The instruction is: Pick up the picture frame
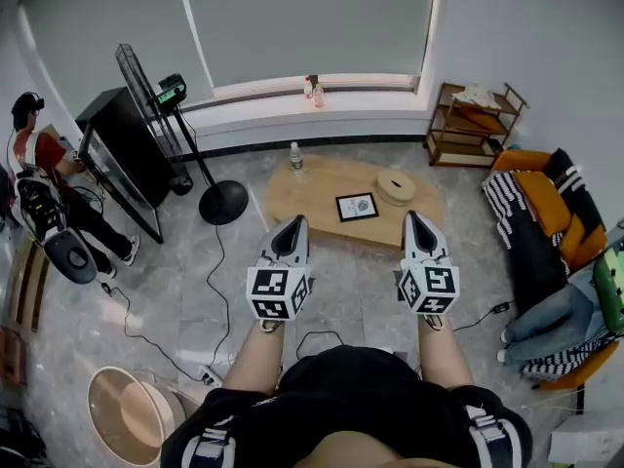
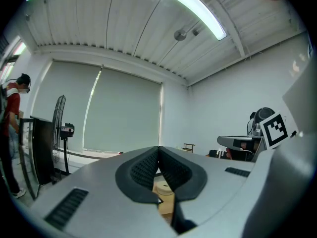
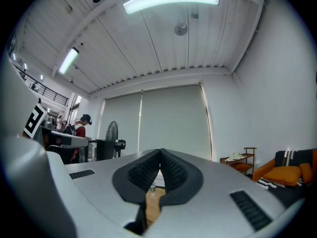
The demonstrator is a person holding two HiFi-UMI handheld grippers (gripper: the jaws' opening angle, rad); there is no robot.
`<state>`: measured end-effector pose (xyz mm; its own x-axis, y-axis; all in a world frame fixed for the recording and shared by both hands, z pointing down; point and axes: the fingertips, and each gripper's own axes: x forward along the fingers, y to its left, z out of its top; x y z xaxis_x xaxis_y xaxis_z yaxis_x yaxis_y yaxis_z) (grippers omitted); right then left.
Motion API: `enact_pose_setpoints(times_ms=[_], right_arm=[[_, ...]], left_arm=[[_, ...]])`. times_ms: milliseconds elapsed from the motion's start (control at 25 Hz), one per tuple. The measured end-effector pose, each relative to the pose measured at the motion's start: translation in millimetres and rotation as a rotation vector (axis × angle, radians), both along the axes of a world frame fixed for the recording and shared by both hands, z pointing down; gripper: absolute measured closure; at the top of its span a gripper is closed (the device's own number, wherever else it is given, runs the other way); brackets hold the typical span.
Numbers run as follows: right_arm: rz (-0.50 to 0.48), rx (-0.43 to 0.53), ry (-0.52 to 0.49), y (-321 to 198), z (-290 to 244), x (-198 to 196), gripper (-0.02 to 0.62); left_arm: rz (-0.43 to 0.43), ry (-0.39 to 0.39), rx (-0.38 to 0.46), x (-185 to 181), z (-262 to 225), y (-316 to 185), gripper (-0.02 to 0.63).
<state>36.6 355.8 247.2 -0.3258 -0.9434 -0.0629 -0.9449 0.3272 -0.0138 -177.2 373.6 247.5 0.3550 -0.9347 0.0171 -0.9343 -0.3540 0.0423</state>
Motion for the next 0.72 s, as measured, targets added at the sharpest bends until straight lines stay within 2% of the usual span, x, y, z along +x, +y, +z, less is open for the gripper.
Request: enact_pose_setpoints(times_ms=[360, 720], right_arm=[[0.039, 0.007, 0.013, 7.4, 9.2, -41.8, 0.578], [0.053, 0.036, 0.004, -38.6, 12.6, -44.0, 0.578]], left_arm=[[0.038, 0.021, -0.012, -43.5, 14.1, -0.1, 0.584], [0.048, 0.000, -0.013, -46.0, 27.6, -44.8, 0.584]])
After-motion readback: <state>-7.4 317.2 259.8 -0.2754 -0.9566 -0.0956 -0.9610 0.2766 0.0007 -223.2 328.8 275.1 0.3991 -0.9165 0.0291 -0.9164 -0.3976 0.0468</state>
